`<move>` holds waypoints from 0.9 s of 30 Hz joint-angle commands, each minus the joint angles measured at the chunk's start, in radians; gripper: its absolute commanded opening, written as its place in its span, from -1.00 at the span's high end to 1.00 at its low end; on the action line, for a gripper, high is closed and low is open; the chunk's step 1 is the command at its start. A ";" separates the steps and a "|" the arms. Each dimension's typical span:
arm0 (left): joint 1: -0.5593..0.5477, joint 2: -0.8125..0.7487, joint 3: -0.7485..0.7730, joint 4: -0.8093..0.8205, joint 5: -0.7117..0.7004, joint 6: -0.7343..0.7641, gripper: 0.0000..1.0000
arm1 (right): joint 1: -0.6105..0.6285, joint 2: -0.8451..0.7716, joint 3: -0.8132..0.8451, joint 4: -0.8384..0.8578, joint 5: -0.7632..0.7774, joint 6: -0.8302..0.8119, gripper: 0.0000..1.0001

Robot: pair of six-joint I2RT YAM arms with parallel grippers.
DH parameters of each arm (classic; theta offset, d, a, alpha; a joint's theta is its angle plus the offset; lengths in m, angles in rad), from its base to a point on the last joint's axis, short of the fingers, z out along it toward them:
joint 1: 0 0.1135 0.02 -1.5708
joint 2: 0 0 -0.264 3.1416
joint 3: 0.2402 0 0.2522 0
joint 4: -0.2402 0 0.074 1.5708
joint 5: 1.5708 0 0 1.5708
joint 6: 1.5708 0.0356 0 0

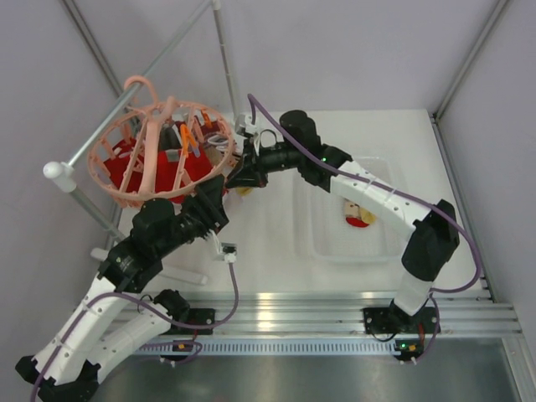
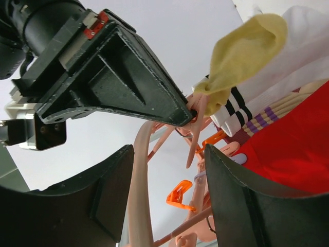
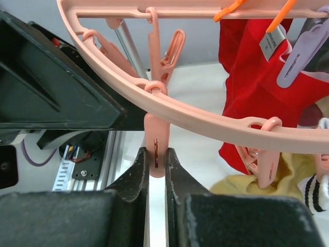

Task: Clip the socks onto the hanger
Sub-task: Open the clamp at the hanger.

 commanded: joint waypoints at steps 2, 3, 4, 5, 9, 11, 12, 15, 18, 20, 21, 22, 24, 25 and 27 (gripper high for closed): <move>-0.001 0.016 0.033 0.071 -0.044 0.265 -0.24 | -0.010 -0.055 0.054 -0.085 -0.054 -0.002 1.00; -0.001 0.019 0.030 0.074 -0.048 0.268 -0.24 | -0.010 -0.058 0.057 -0.090 -0.054 -0.003 1.00; -0.001 0.022 0.027 0.077 -0.056 0.281 -0.24 | -0.010 -0.056 0.062 -0.094 -0.054 -0.008 1.00; -0.001 0.022 0.023 0.081 -0.064 0.287 -0.24 | -0.010 -0.058 0.063 -0.107 -0.054 -0.011 1.00; -0.001 0.027 -0.002 0.118 -0.103 0.327 -0.22 | -0.009 -0.056 0.076 -0.148 -0.038 -0.034 1.00; -0.001 0.030 -0.017 0.155 -0.108 0.345 -0.22 | -0.007 -0.053 0.082 -0.165 -0.023 -0.052 1.00; -0.001 0.035 -0.020 0.161 -0.108 0.348 -0.21 | -0.007 -0.050 0.088 -0.176 -0.018 -0.059 1.00; -0.001 0.041 -0.025 0.175 -0.139 0.360 -0.21 | -0.001 -0.039 0.103 -0.208 0.003 -0.086 1.00; -0.003 0.047 -0.034 0.183 -0.142 0.371 -0.20 | 0.010 -0.026 0.128 -0.248 0.026 -0.111 1.00; -0.003 0.051 -0.039 0.186 -0.148 0.383 -0.18 | 0.017 -0.019 0.145 -0.272 0.037 -0.120 1.00; -0.001 0.052 -0.042 0.186 -0.151 0.388 -0.18 | 0.019 -0.012 0.149 -0.283 0.040 -0.131 1.00; -0.001 0.055 -0.045 0.195 -0.153 0.394 -0.17 | 0.022 -0.009 0.161 -0.291 0.047 -0.137 1.00; -0.001 0.065 -0.051 0.206 -0.156 0.402 -0.17 | 0.025 0.002 0.178 -0.318 0.052 -0.148 1.00; -0.001 0.068 -0.053 0.218 -0.163 0.406 -0.17 | 0.028 0.005 0.180 -0.323 0.052 -0.146 1.00; -0.003 0.076 -0.060 0.229 -0.171 0.414 -0.16 | 0.030 0.008 0.184 -0.331 0.051 -0.148 1.00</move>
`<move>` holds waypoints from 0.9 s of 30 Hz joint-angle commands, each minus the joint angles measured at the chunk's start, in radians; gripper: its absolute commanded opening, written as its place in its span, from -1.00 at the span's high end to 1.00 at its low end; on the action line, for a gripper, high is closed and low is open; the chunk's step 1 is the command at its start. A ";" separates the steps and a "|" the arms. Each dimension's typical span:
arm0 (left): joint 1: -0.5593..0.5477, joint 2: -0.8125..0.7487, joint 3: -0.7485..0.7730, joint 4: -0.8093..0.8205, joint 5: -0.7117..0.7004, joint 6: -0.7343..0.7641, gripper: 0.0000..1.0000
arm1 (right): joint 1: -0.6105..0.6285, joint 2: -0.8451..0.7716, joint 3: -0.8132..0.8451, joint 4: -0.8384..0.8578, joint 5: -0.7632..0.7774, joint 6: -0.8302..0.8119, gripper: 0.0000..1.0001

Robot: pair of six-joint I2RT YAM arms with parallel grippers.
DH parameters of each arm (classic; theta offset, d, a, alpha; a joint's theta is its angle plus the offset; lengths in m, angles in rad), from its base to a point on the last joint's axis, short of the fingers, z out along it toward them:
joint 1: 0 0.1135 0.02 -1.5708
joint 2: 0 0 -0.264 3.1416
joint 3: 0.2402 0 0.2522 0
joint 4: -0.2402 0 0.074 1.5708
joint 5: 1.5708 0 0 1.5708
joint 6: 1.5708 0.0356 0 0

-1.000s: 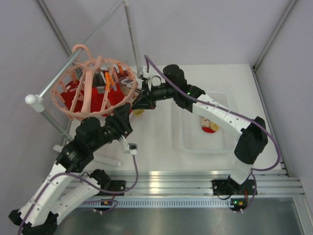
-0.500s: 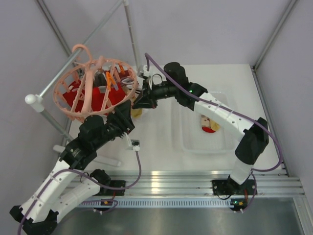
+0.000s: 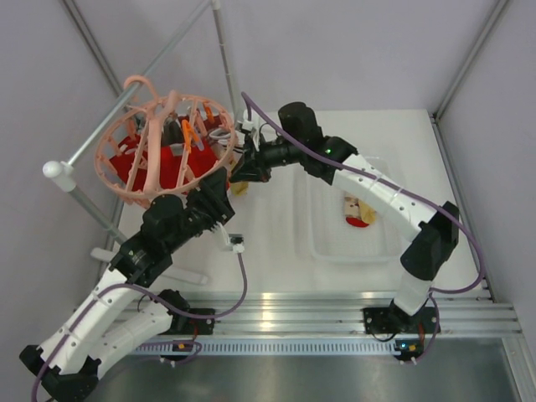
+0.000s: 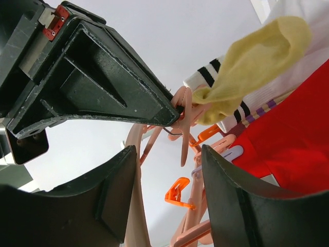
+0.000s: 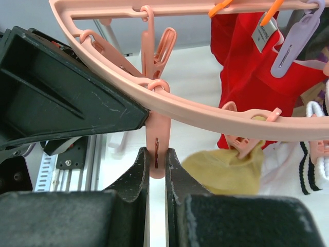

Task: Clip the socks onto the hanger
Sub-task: Open the clamp at the hanger.

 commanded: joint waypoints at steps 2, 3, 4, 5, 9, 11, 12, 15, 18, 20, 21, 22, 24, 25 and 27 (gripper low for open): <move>0.006 0.024 -0.019 0.106 -0.081 0.407 -0.14 | 0.025 0.007 0.052 -0.088 -0.046 -0.030 1.00; 0.006 0.027 -0.021 0.109 -0.081 0.409 -0.12 | 0.025 0.007 0.052 -0.089 -0.047 -0.030 1.00; 0.006 0.030 -0.023 0.112 -0.082 0.410 -0.11 | 0.026 0.007 0.052 -0.089 -0.049 -0.032 1.00; 0.008 0.030 -0.023 0.117 -0.081 0.412 -0.11 | 0.028 0.006 0.052 -0.091 -0.049 -0.032 1.00; 0.008 0.032 -0.027 0.122 -0.083 0.413 -0.02 | 0.031 0.015 0.059 -0.100 -0.050 -0.037 1.00; 0.008 0.032 -0.030 0.122 -0.086 0.415 0.00 | 0.032 0.018 0.063 -0.103 -0.053 -0.037 1.00; 0.008 0.030 -0.032 0.125 -0.087 0.413 0.02 | 0.032 0.018 0.064 -0.105 -0.059 -0.037 1.00; 0.008 0.029 -0.042 0.141 -0.078 0.412 0.04 | 0.034 0.018 0.072 -0.105 -0.065 -0.037 1.00; 0.006 0.029 -0.047 0.142 -0.070 0.410 0.12 | 0.036 0.027 0.085 -0.111 -0.073 -0.037 1.00; 0.006 0.033 -0.049 0.145 -0.069 0.406 0.26 | 0.036 0.029 0.089 -0.108 -0.078 -0.034 1.00; 0.008 0.033 -0.052 0.149 -0.072 0.407 0.31 | 0.036 0.029 0.089 -0.106 -0.082 -0.034 1.00; 0.008 0.036 -0.053 0.151 -0.072 0.406 0.37 | 0.036 0.029 0.089 -0.106 -0.082 -0.034 1.00; 0.008 0.038 -0.055 0.157 -0.076 0.406 0.57 | 0.036 0.027 0.089 -0.105 -0.090 -0.035 1.00; 0.008 0.038 -0.058 0.165 -0.076 0.407 0.64 | 0.036 0.027 0.089 -0.106 -0.092 -0.035 1.00; 0.008 0.038 -0.062 0.180 -0.075 0.406 0.73 | 0.039 0.029 0.086 -0.108 -0.093 -0.037 1.00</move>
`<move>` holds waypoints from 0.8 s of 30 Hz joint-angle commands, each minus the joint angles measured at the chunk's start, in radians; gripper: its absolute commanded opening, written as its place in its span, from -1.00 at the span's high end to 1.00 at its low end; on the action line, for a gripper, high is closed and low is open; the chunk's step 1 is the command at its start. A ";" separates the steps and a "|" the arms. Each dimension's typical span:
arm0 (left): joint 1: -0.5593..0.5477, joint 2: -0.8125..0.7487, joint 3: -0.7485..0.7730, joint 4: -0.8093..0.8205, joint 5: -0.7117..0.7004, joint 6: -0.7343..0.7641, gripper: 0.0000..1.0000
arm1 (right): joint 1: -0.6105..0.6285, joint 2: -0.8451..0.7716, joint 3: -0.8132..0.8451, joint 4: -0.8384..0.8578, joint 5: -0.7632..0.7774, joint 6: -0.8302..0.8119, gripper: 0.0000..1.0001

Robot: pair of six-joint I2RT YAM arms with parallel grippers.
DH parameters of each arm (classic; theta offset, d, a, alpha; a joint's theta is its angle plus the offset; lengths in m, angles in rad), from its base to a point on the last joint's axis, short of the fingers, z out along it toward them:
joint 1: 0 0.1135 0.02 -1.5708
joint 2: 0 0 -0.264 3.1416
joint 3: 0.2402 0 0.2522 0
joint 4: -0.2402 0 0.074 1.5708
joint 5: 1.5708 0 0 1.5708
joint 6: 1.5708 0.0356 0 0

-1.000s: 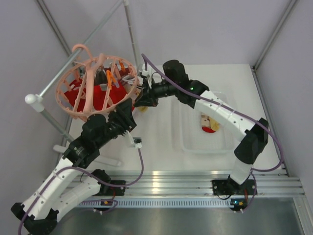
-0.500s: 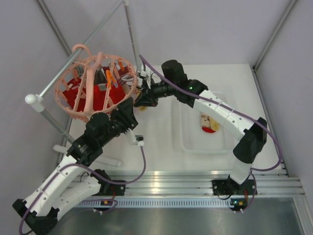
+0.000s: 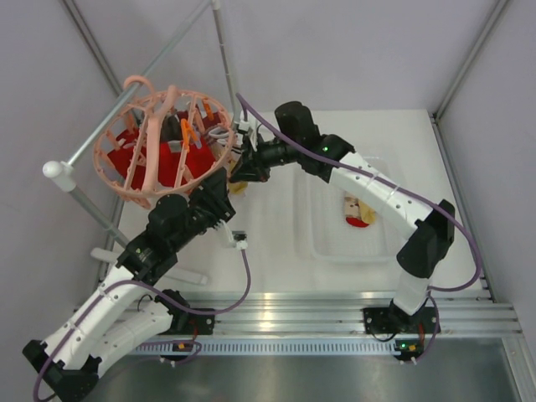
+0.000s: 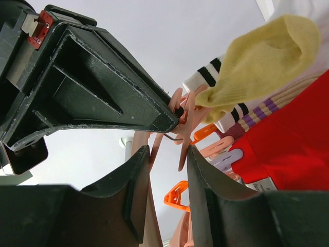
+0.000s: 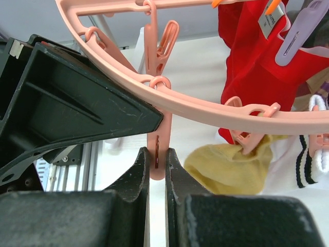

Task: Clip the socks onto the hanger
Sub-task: Open the clamp at the hanger.

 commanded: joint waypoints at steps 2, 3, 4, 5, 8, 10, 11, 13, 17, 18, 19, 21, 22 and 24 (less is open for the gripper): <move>0.009 0.012 -0.014 0.100 -0.040 0.392 0.81 | 0.032 -0.004 0.041 -0.050 -0.114 -0.012 0.92; 0.009 0.012 -0.016 0.103 -0.043 0.388 1.00 | 0.032 -0.007 0.036 -0.052 -0.110 -0.015 0.59; 0.009 0.010 -0.017 0.106 -0.040 0.386 1.00 | 0.031 -0.008 0.033 -0.047 -0.108 -0.016 0.50; 0.009 0.010 -0.019 0.109 -0.043 0.383 1.00 | 0.029 -0.018 0.027 -0.042 -0.108 -0.018 0.43; 0.009 0.007 -0.022 0.114 -0.034 0.369 1.00 | 0.020 -0.047 -0.027 0.006 -0.096 -0.004 0.11; 0.007 0.004 -0.022 0.114 -0.028 0.362 1.00 | 0.003 -0.062 -0.048 0.060 -0.090 0.020 0.05; 0.009 0.003 -0.024 0.114 -0.028 0.357 1.00 | -0.004 -0.073 -0.065 0.077 -0.093 0.048 0.01; 0.009 -0.001 -0.025 0.120 -0.022 0.345 1.00 | -0.029 -0.082 -0.085 0.115 -0.093 0.074 -0.01; 0.007 -0.004 -0.028 0.134 -0.006 0.319 1.00 | -0.055 -0.132 -0.195 0.273 -0.085 0.152 -0.04; 0.009 -0.005 -0.030 0.138 -0.003 0.316 1.00 | -0.064 -0.139 -0.214 0.299 -0.082 0.160 -0.04; 0.007 -0.005 -0.031 0.146 -0.002 0.313 1.00 | -0.069 -0.143 -0.232 0.324 -0.083 0.209 -0.04; 0.009 -0.007 -0.036 0.155 -0.003 0.310 1.00 | -0.081 -0.153 -0.277 0.407 -0.111 0.235 -0.02; 0.009 -0.007 -0.036 0.155 -0.003 0.308 1.00 | -0.087 -0.154 -0.289 0.436 -0.119 0.252 -0.01; 0.009 -0.008 -0.037 0.157 -0.005 0.300 1.00 | -0.090 -0.153 -0.305 0.516 -0.137 0.299 -0.01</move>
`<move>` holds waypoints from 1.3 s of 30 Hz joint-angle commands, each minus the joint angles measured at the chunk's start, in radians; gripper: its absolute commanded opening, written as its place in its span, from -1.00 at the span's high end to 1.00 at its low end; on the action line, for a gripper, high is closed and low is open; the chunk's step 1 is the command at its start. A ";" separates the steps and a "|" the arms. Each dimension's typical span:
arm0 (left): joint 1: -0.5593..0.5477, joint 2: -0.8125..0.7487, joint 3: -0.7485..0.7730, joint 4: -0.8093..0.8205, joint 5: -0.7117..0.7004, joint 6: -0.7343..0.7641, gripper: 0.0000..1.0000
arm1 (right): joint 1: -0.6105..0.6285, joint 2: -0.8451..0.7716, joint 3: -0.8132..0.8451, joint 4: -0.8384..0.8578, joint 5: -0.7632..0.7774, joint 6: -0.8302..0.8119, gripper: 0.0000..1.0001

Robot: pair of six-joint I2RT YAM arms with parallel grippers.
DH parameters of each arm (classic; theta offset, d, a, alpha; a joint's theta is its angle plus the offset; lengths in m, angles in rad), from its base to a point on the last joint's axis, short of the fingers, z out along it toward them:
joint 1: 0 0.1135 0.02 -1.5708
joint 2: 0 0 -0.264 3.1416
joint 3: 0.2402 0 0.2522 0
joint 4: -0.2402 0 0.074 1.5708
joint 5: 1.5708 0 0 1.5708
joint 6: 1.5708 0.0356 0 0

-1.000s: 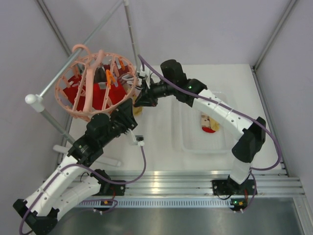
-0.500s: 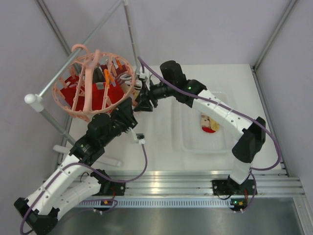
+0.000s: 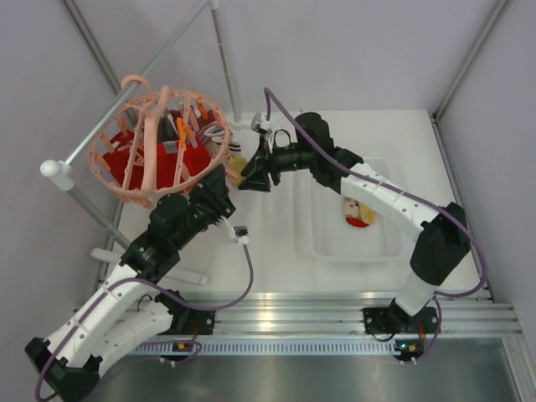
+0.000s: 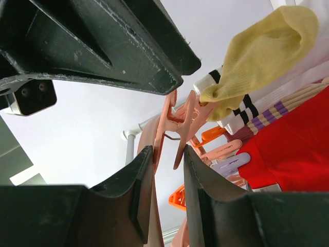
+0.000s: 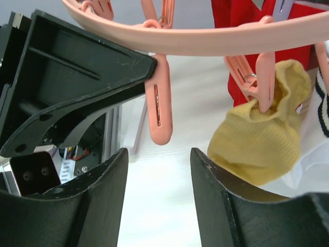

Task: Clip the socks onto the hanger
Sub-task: Open the clamp at the hanger, then adjust the sock in the bin.

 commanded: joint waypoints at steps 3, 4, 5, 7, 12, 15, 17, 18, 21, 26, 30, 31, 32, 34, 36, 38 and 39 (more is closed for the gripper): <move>0.002 -0.012 -0.015 0.085 0.017 0.302 1.00 | -0.012 -0.045 -0.016 0.287 -0.064 0.147 -0.01; 0.002 -0.015 -0.017 0.085 0.017 0.304 1.00 | -0.012 -0.042 -0.017 0.306 -0.068 0.161 -0.01; 0.002 -0.015 -0.017 0.087 0.020 0.301 1.00 | -0.010 -0.037 -0.022 0.326 -0.068 0.187 -0.01; 0.003 -0.016 -0.015 0.088 0.020 0.299 1.00 | -0.006 -0.031 -0.021 0.348 -0.068 0.196 -0.01; 0.002 -0.019 -0.015 0.081 0.020 0.290 1.00 | 0.007 -0.017 -0.002 0.325 -0.062 0.178 -0.02; 0.002 -0.022 -0.018 0.072 0.012 0.279 1.00 | -0.024 -0.040 -0.005 0.230 -0.060 0.118 -0.02; 0.002 -0.024 -0.018 0.073 0.011 0.279 1.00 | -0.051 -0.063 -0.025 0.188 -0.064 0.106 -0.02; 0.002 -0.024 -0.018 0.075 0.011 0.275 1.00 | -0.067 -0.078 -0.037 0.153 -0.065 0.086 -0.02; 0.002 -0.027 -0.018 0.073 0.012 0.273 1.00 | -0.149 -0.158 -0.099 -0.020 -0.064 -0.102 -0.10; 0.002 -0.035 -0.026 0.072 0.020 0.273 1.00 | -0.338 -0.298 -0.218 -0.285 0.004 -0.318 -0.17; 0.002 -0.039 -0.031 0.069 0.020 0.264 1.00 | -0.485 -0.353 -0.293 -0.497 0.120 -0.465 -0.18; 0.002 -0.039 -0.031 0.067 0.020 0.262 1.00 | -0.554 -0.361 -0.328 -0.505 0.169 -0.464 -0.18; 0.002 -0.039 -0.032 0.067 0.021 0.259 1.00 | -0.580 -0.362 -0.347 -0.508 0.209 -0.453 -0.16; 0.002 -0.038 -0.037 0.065 0.022 0.255 1.00 | -0.631 -0.351 -0.397 -0.498 0.296 -0.380 -0.08; 0.002 -0.042 -0.043 0.065 0.025 0.252 1.00 | -0.694 -0.336 -0.430 -0.481 0.427 -0.306 -0.03; 0.002 -0.044 -0.044 0.064 0.025 0.249 1.00 | -0.729 -0.301 -0.455 -0.471 0.492 -0.275 0.01; 0.003 -0.044 -0.043 0.062 0.025 0.246 1.00 | -0.761 -0.275 -0.464 -0.468 0.507 -0.249 0.02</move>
